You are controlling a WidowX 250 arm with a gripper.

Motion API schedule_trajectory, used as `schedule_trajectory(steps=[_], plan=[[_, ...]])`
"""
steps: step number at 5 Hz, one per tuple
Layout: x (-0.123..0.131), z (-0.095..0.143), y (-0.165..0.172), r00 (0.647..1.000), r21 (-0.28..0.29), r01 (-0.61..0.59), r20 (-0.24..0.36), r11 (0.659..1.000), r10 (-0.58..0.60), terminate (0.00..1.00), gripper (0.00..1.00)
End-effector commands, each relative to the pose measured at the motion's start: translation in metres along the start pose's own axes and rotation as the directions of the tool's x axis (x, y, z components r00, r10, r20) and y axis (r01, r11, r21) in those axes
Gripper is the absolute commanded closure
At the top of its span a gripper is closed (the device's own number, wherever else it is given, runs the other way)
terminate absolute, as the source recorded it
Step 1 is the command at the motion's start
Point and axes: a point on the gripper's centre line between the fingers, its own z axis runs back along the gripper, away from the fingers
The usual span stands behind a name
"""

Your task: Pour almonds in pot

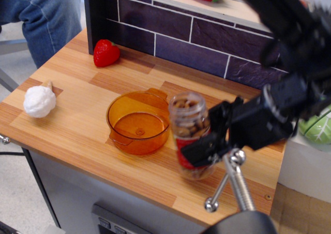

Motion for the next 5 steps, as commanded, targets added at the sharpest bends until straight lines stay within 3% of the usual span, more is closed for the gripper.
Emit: schedule_trajectory(steps=[1,2,3,4,5], plan=[[-0.029,0.042,0.004,0.886,-0.003,0.036,0.462,0.999,-0.030,0.00,1.00],[-0.037,0.050,0.005,0.776,-0.063,0.101,0.629,0.993,-0.039,0.00,1.00],[-0.046,0.059,0.008,0.671,-0.150,0.115,0.741,0.982,0.035,0.00,1.00],[-0.052,0.060,0.012,0.566,-0.171,0.087,0.819,0.981,0.092,0.00,1.00],[-0.054,0.055,0.018,0.487,-0.166,0.033,0.864,0.986,0.129,0.00,1.00]])
